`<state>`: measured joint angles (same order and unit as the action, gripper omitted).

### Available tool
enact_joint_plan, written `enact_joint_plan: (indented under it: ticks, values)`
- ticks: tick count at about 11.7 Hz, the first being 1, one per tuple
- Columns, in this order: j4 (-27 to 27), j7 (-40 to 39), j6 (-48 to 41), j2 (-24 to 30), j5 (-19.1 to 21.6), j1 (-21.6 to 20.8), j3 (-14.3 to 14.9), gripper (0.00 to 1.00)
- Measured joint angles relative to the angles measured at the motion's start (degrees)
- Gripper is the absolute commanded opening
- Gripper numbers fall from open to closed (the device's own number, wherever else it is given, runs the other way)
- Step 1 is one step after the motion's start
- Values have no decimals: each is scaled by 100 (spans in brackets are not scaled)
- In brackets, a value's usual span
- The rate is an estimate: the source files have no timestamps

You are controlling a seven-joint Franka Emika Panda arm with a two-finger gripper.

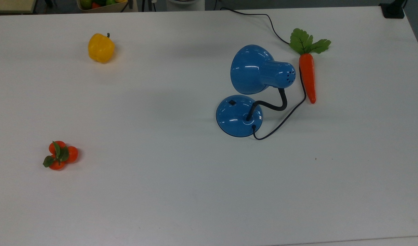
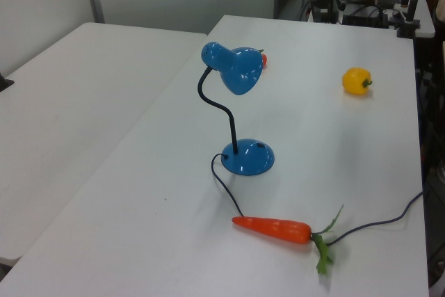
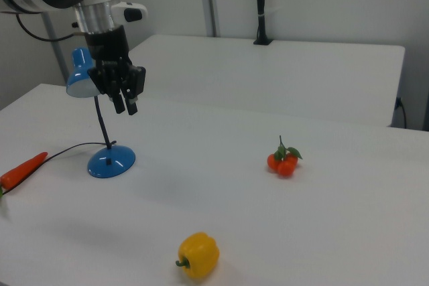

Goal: Turn on desk lamp

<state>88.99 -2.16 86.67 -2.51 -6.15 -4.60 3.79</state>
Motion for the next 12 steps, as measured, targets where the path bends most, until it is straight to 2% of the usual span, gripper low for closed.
enact_joint_plan:
  ticks: [5,8,12]
  values:
    - [48,-112,134,-16,5,-6,-1,0]
    - [240,-370,424,-19,171,-44,-10,0]
    - [939,-568,1176,13,222,-350,-20,0]
